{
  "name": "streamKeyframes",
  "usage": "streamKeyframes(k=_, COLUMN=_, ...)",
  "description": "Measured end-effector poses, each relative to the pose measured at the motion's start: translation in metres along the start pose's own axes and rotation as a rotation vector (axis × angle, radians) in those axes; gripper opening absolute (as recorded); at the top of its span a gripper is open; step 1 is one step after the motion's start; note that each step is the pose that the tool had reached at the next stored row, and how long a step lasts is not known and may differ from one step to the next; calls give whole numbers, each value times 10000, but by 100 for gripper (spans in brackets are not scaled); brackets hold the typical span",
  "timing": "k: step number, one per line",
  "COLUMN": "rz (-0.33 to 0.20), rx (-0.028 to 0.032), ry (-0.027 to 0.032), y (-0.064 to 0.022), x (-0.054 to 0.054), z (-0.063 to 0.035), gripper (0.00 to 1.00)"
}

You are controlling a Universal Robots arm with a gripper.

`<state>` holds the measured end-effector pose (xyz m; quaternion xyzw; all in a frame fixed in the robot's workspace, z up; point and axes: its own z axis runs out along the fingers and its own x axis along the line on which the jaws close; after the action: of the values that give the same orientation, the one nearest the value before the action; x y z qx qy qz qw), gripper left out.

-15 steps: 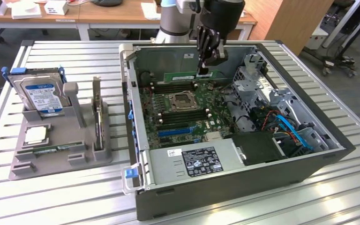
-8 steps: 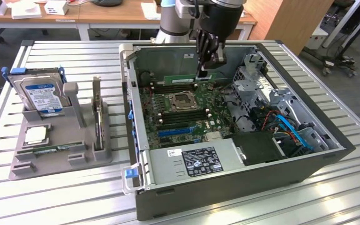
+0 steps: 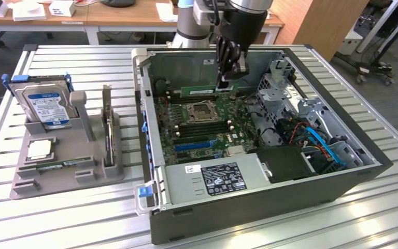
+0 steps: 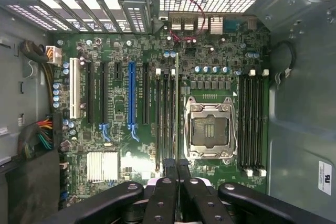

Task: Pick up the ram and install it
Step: 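Insert the ram into the slot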

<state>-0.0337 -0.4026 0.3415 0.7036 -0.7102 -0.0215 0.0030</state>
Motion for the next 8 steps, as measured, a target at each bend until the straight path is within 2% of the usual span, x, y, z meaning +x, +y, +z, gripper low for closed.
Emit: streamKeyframes(k=8, rz=5, rx=0, ry=0, y=-3, x=2, z=79, gripper=11)
